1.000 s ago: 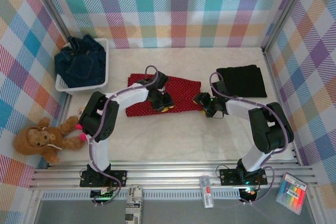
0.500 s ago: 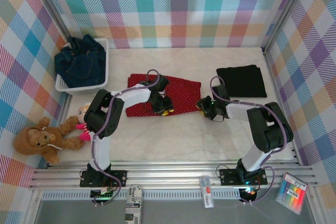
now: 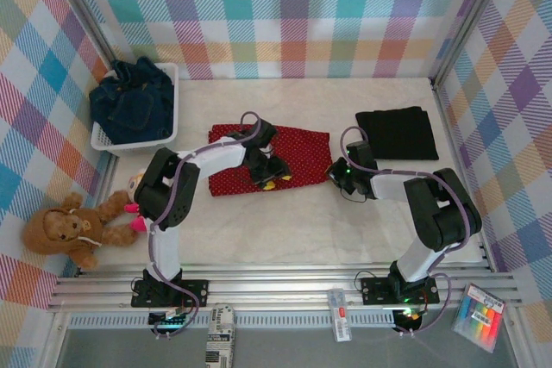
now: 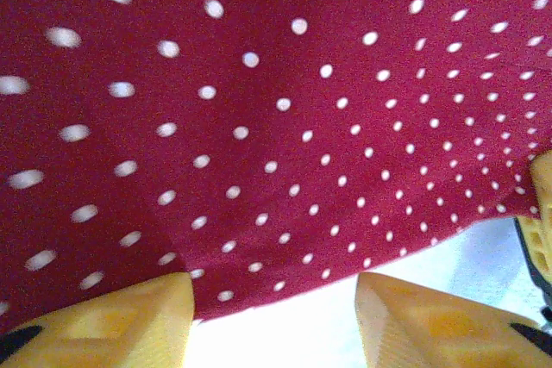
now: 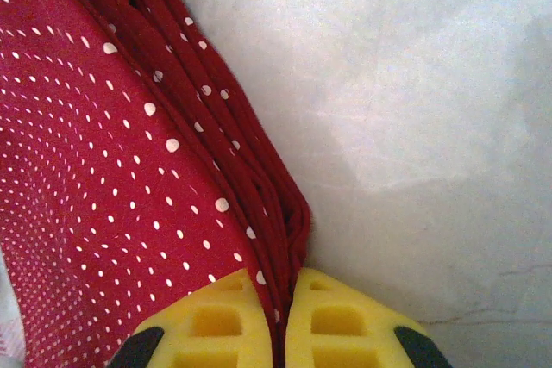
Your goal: Fold and stack the skirts
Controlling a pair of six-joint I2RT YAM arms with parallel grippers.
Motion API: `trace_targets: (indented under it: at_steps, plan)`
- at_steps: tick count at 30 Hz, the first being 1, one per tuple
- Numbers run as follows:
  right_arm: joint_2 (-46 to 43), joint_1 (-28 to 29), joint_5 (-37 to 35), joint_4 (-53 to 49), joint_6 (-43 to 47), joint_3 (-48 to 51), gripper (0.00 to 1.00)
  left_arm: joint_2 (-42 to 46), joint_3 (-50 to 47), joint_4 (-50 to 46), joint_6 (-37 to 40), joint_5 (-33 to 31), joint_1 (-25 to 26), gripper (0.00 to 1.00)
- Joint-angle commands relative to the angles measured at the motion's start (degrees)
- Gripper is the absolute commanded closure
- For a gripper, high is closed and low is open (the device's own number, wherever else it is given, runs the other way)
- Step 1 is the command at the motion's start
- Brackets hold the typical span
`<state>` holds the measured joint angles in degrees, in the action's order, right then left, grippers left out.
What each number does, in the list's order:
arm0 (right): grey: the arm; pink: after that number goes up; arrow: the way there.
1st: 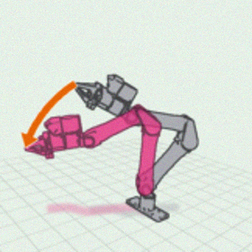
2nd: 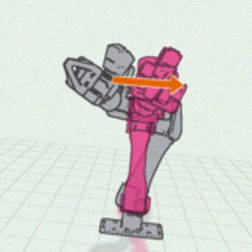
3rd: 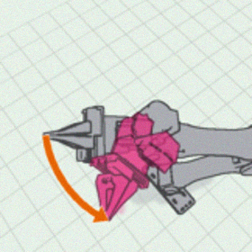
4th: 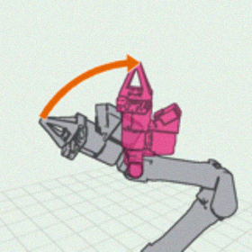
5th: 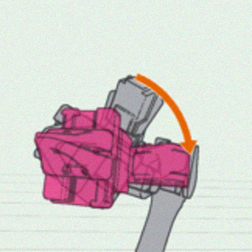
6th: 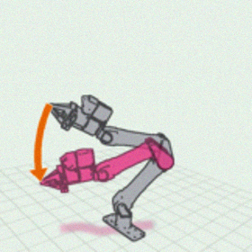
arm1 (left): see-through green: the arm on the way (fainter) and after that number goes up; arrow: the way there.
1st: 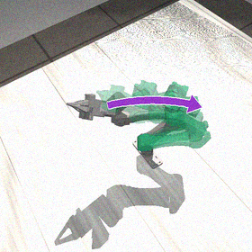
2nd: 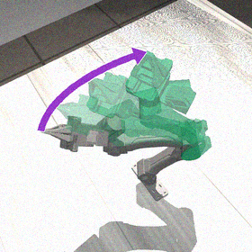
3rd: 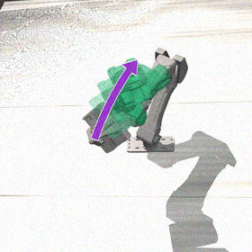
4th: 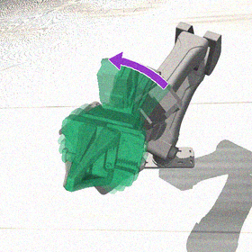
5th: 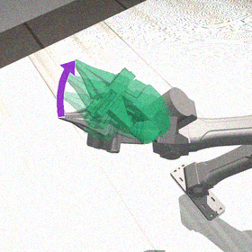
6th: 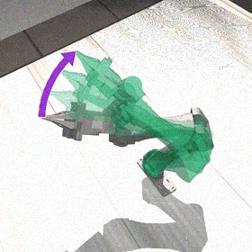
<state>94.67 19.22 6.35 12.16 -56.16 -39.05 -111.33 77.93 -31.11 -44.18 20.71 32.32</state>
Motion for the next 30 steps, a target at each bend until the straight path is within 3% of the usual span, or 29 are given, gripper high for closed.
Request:
trace_targets:
  at_steps: [1, 9, 13, 21, 30]
  plan:
    - [-1.69, -0.12, -2.87, -2.58, 5.18, -0.82, 1.0, 7.49, 1.42, -5.12, 3.32, -7.66, -4.39, 0.42]
    - [-2.19, -0.15, -4.75, -8.94, 11.68, -4.96, 1.0, 9.42, -5.89, -4.79, 7.12, -7.83, -20.87, 0.42]
    - [-2.21, -0.15, -5.47, -9.99, 13.24, -5.89, 1.0, 7.89, -7.88, -2.73, 8.72, -7.74, -25.81, 0.43]
    - [-2.0, -0.17, -5.27, -11.37, 17.67, -8.19, 1.0, -0.39, -9.14, 2.56, 9.91, 0.13, -27.22, 0.57]
    - [-2.3, 1.08, -4.11, -11.72, 27.28, -15.48, 1.0, -2.57, -8.31, 3.78, 10.35, 1.22, -27.26, 0.82]
